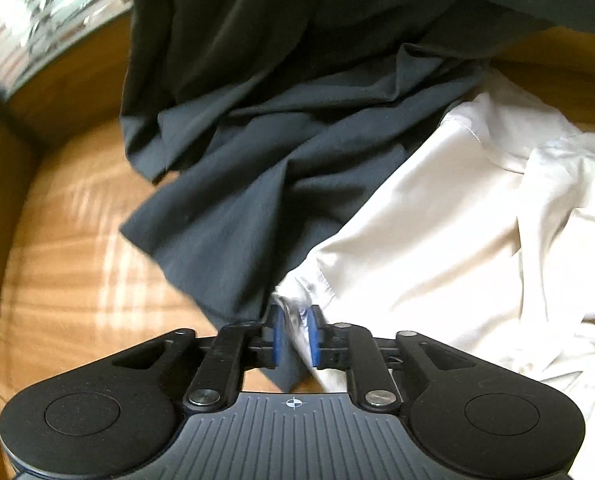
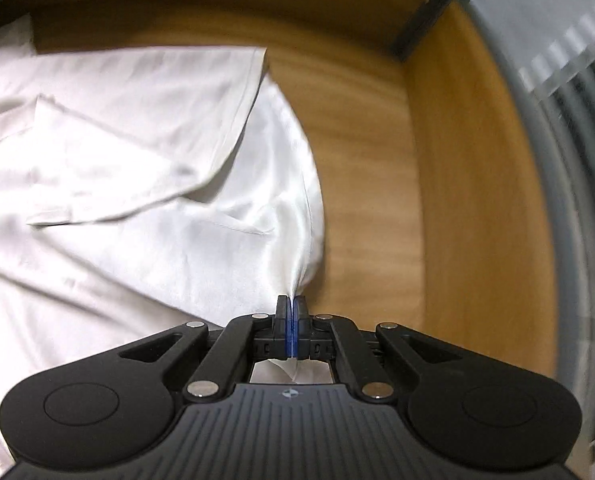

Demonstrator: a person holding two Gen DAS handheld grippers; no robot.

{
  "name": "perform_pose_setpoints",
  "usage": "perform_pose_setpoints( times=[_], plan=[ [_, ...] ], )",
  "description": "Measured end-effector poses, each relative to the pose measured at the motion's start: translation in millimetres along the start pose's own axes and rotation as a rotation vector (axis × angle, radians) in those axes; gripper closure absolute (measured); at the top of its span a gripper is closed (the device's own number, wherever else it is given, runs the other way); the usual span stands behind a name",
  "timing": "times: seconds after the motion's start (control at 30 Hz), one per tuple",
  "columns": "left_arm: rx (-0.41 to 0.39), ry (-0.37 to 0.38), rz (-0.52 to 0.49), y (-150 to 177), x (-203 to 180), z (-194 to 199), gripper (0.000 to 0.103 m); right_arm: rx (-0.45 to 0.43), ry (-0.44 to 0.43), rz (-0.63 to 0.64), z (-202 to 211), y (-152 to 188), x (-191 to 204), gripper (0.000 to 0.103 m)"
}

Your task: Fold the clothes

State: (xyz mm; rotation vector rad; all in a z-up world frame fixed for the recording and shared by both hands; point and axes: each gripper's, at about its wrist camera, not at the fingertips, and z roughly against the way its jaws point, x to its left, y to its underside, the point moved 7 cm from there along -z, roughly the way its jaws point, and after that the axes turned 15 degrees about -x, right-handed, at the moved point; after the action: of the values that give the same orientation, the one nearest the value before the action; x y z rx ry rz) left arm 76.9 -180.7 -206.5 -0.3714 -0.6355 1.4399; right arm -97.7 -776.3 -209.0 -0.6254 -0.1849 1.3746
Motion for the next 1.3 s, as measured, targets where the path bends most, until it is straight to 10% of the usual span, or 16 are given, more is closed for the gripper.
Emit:
perform_pose_setpoints(
  times=[0.13,0.47,0.87,0.93,1.07,1.3],
  plan=[
    [-0.007,0.039,-0.001,9,-8,21,0.056,-0.033,-0.016,-0.023,13,2,2,0.096],
    [0.001,0.238,-0.043,59,-70,79,0.043,-0.148,-0.153,-0.047,56,-35,50,0.073],
    [0.066,0.349,0.241,88,-112,72,0.035,-0.098,-0.202,0.01,86,23,91,0.06],
    [0.067,0.331,0.261,88,-116,66,0.043,-0.087,-0.187,-0.001,90,40,81,0.058],
    [0.074,0.261,0.295,91,-121,62,0.093,-0.064,-0.151,-0.021,98,74,59,0.05],
    [0.029,0.102,0.324,96,-100,84,0.101,-0.007,-0.033,-0.065,90,131,-2,0.042]
  ],
)
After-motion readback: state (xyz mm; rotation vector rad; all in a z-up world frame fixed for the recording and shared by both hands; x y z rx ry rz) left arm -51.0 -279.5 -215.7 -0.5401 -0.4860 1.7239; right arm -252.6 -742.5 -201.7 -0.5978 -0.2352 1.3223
